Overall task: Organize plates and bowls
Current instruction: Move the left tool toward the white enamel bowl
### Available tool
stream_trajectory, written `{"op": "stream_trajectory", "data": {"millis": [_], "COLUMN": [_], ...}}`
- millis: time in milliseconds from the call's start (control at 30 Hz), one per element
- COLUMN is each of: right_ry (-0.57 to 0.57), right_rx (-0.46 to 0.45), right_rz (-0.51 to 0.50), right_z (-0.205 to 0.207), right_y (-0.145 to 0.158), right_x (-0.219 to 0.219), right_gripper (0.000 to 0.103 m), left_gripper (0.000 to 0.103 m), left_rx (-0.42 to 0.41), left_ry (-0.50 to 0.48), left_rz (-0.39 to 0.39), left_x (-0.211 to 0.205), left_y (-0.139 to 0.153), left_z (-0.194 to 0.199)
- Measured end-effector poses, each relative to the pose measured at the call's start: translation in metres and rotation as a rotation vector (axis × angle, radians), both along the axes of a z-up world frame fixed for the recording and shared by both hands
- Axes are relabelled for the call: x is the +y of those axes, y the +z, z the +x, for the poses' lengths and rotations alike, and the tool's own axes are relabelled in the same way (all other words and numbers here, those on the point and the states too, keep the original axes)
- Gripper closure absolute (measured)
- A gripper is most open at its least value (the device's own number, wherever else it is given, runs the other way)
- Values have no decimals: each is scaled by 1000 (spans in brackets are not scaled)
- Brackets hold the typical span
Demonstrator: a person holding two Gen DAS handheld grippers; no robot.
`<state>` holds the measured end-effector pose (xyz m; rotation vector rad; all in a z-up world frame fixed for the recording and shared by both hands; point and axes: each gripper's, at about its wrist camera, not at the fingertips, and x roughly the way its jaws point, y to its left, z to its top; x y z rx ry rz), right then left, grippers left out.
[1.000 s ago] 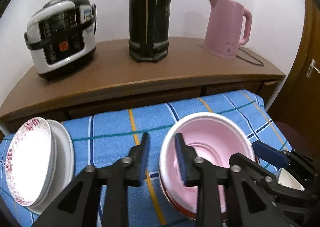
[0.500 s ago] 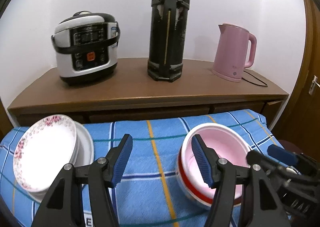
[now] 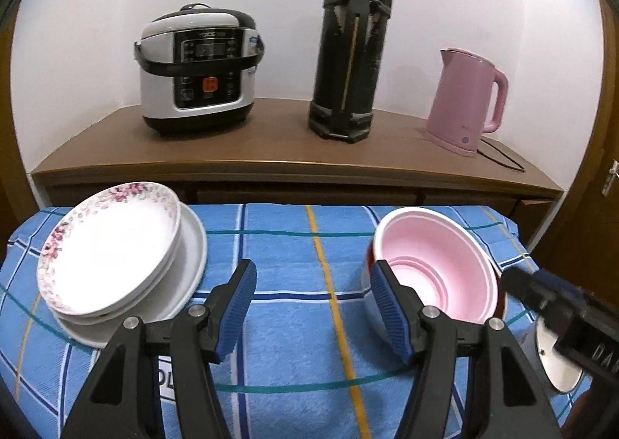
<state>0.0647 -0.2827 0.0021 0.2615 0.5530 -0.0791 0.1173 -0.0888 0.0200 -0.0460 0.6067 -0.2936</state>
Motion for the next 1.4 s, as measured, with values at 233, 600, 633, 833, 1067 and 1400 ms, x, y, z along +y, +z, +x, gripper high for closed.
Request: {"op": "stream_trajectory", "data": {"millis": [233, 600, 633, 833, 1067, 1400], "right_ry": [-39, -69, -68, -84, -112, -174], "right_rx": [-40, -40, -44, -57, -46, -69], "right_rz": [-85, -4, 3, 26, 83, 107], "right_z": [23, 8, 6, 1, -13, -54], "right_y": [15, 11, 12, 14, 4, 3], "right_x": [8, -22, -23, -33, -49, -75], "right_gripper": [32, 32, 32, 31, 31, 31], "left_gripper": [39, 39, 39, 39, 39, 39], "left_rx": [-62, -25, -28, -9, -23, -17], "left_ry": [16, -3, 3, 5, 18, -34], "left_rz": [57, 172, 175, 170, 121, 34], "left_x": [-10, -46, -46, -44, -25, -16], "left_y": [13, -7, -8, -10, -1, 10], "left_z": [14, 54, 54, 56, 34, -13]}}
